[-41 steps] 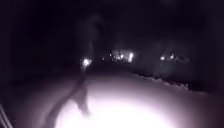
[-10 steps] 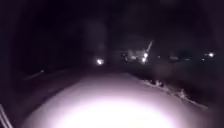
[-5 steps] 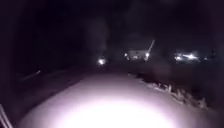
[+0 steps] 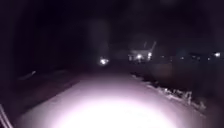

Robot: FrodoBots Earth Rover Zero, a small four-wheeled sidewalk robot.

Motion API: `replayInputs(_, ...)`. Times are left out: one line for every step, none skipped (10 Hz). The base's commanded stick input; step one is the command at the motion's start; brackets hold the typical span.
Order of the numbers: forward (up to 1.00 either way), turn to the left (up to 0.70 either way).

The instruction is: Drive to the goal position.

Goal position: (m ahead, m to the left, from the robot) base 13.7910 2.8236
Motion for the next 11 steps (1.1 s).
replayInputs(1.00, 0.00)
replayInputs(1.00, 0.00)
replayInputs(1.00, 0.00)
replayInputs(1.00, 0.00)
replayInputs(1.00, 0.00)
replayInputs(1.00, 0.00)
replayInputs(1.00, 0.00)
replayInputs(1.00, 0.00)
replayInputs(1.00, 0.00)
replayInputs(1.00, 0.00)
replayInputs(1.00, 0.00)
